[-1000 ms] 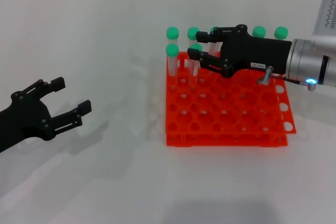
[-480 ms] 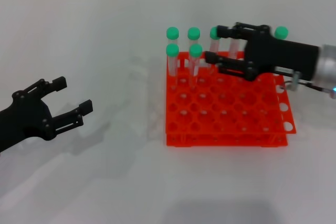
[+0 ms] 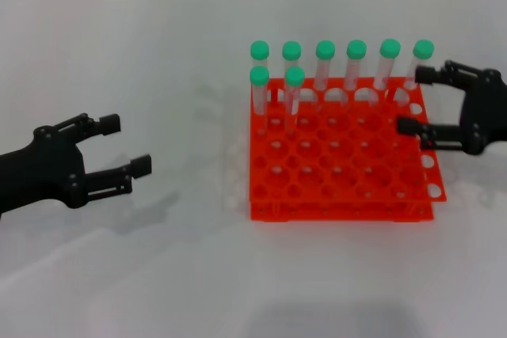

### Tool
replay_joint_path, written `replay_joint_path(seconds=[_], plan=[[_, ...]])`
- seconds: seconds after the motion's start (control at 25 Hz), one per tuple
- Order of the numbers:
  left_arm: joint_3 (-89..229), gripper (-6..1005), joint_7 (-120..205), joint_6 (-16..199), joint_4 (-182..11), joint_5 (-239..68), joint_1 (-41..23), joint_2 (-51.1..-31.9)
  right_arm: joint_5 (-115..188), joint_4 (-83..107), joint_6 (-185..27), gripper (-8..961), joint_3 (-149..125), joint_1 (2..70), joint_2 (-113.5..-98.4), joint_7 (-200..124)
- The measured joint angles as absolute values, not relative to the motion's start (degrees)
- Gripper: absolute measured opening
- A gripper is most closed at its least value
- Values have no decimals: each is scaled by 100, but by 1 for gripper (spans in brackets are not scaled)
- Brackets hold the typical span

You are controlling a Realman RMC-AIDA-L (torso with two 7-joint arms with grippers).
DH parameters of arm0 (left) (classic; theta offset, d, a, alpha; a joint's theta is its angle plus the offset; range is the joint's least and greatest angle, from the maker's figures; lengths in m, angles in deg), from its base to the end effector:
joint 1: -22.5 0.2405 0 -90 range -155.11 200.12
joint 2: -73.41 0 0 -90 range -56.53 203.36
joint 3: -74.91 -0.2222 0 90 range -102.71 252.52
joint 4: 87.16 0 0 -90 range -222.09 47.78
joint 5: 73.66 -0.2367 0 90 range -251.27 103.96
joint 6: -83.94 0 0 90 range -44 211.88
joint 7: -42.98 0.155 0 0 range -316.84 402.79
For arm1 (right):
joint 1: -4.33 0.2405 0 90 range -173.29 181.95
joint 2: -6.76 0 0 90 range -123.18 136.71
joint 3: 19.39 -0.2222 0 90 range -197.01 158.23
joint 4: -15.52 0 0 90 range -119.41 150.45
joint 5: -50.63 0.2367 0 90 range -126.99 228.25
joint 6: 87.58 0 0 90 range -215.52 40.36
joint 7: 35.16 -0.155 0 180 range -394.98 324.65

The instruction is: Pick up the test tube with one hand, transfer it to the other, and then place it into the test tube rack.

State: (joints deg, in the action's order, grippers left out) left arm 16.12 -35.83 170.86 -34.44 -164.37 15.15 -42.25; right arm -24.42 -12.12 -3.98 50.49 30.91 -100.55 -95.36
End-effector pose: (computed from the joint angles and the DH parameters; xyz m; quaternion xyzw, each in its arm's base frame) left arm -0.2875 0.2851 0.0506 -0.9149 -0.2208 -0.2645 0.2103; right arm 0.2557 0.3458 0.0298 -0.9335 0.1008 0.2865 0.1906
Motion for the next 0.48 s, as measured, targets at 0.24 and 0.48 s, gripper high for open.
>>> replay_joint_path(seconds=[0.24,0.48], plan=[[2518,874,-3849,18113,-3754,-17542,711,-4093,-2857,-1102,-179,884,5045,3092,-9934,-9580],[2781,869,-4017,18564,-3985,-18003,213,-3897,-3216,-1065,-166,885,5052,3092,-9970,-9638]])
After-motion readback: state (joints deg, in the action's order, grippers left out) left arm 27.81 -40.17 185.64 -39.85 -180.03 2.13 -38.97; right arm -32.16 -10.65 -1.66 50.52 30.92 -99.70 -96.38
